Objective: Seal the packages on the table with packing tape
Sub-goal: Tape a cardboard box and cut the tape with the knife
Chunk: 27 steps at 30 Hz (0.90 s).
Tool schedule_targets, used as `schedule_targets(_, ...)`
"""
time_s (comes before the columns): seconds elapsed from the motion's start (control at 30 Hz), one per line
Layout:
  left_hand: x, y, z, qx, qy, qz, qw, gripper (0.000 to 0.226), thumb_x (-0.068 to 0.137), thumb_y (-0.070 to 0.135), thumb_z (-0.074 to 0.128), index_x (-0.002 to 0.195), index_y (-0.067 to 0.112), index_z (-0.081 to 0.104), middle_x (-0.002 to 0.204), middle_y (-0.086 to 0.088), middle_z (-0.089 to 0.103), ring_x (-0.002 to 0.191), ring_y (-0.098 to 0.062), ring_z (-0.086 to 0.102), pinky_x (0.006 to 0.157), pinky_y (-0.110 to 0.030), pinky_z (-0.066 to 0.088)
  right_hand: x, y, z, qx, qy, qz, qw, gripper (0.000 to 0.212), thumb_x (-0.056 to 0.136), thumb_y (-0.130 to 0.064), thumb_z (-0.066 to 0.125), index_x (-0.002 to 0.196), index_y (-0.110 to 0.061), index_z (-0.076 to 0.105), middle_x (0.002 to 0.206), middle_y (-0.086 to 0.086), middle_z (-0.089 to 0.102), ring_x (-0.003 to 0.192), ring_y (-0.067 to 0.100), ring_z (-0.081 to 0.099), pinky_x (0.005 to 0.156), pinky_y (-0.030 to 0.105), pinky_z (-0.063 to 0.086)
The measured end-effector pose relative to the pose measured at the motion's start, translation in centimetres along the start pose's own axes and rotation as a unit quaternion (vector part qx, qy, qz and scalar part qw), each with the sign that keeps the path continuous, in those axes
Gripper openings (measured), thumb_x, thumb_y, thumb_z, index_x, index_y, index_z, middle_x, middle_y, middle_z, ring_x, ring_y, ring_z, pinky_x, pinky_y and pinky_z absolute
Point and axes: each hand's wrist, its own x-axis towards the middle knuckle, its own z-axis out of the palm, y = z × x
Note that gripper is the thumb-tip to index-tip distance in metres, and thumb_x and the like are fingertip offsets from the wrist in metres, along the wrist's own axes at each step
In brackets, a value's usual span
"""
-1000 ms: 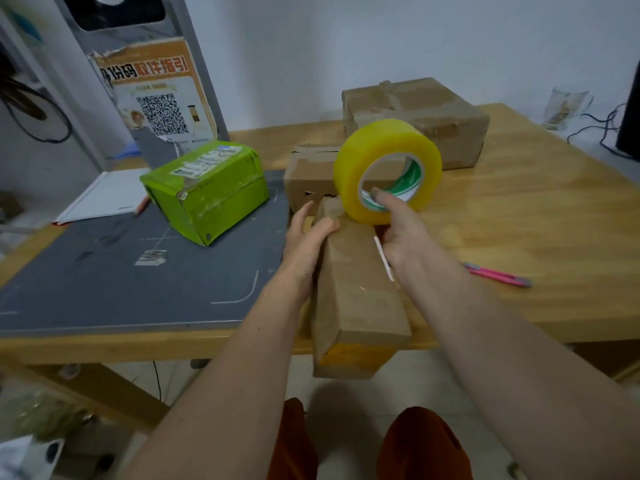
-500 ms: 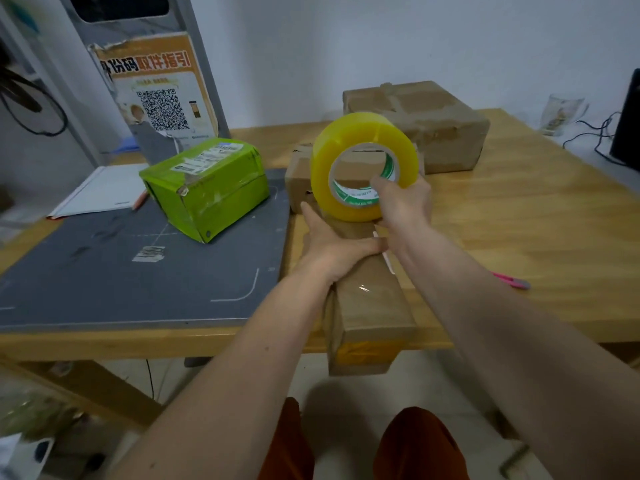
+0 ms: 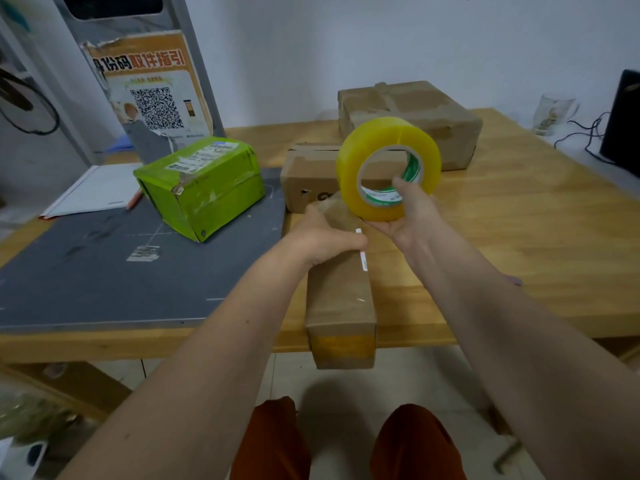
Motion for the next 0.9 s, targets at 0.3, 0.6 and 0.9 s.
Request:
schedule_targets(0.3, 0.6, 1.1, 1.4, 0.139, 0.08, -0.015, 0.987, 0.101, 0.084, 0.036, 0.065, 0.155, 0.035, -0.007, 0.16, -0.01, 0.014, 0.141, -0.031, 0.033, 0.098, -0.042, 0.041, 0.5, -0.6, -0.4, -0.084, -0.002, -0.071, 0.994, 0.02, 0.091, -0.019, 0.068, 0.088, -0.029, 0.052, 0.093, -0.004, 0.056, 0.103, 0.034, 0.061, 0.056, 0.043, 0.058)
schedule_targets(0.6, 0.8, 0.5, 0.0, 0.105, 0.079, -0.026, 0.991, 0.078, 0.085, 0.03, 0.058, 0.151, 0.046, 0.02, 0.158, -0.009, 0.012, 0.135, -0.032, 0.039, 0.102, -0.043, 0.041, 3.1, 0.5, -4.3, -0.053, 0.05, -0.037, 0.997, 0.031, 0.09, -0.02, 0.07, 0.116, -0.024, 0.054, 0.117, 0.003, 0.059, 0.11, 0.035, 0.059, 0.056, 0.045, 0.057)
schedule_targets(0.9, 1.0, -0.3, -0.7, -0.121, 0.083, -0.022, 0.989, 0.086, 0.065, 0.021, 0.069, 0.142, 0.046, 0.042, 0.145, -0.009, 0.044, 0.124, -0.035, 0.053, 0.096, -0.052, 0.05, 3.8, 1.6, -3.9, -0.052, 0.029, -0.044, 0.997, 0.033, 0.09, -0.016, 0.069, 0.121, -0.018, 0.057, 0.099, 0.0, 0.062, 0.093, 0.026, 0.062, 0.055, 0.043, 0.057)
